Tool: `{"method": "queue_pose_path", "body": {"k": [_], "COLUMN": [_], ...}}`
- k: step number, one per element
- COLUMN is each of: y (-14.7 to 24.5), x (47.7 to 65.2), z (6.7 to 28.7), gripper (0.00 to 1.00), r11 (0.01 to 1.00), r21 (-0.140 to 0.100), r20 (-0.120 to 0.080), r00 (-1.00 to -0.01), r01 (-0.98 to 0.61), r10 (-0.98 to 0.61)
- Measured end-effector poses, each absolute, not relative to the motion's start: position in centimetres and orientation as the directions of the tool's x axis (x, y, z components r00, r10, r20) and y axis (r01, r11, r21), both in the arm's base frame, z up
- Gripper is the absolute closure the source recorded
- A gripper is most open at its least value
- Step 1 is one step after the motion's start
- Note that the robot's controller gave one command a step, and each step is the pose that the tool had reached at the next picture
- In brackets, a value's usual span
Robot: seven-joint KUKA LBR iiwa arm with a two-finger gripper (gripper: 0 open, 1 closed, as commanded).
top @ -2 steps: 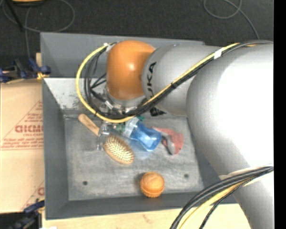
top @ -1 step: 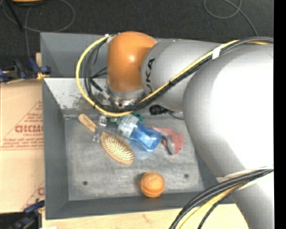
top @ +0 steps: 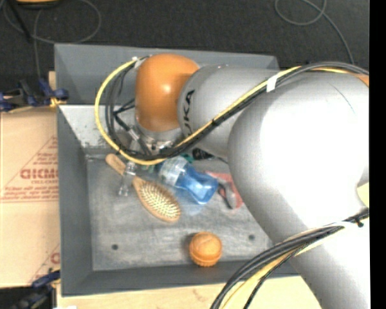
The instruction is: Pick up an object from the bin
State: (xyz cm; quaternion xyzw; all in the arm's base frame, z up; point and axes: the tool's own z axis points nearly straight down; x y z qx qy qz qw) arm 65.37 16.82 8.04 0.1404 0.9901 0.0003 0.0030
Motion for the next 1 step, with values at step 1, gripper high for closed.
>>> {"method": "queue_pose_path", "body": {"k": [1], "y": [17.31], "x": [65.22], "z": [6.83], "gripper": [1.0], "r11": [0.887], "r21": [0.016], "r20": [-0.008], "r00": [-0.887], "r01": [0.462], "r10": [0.462]}}
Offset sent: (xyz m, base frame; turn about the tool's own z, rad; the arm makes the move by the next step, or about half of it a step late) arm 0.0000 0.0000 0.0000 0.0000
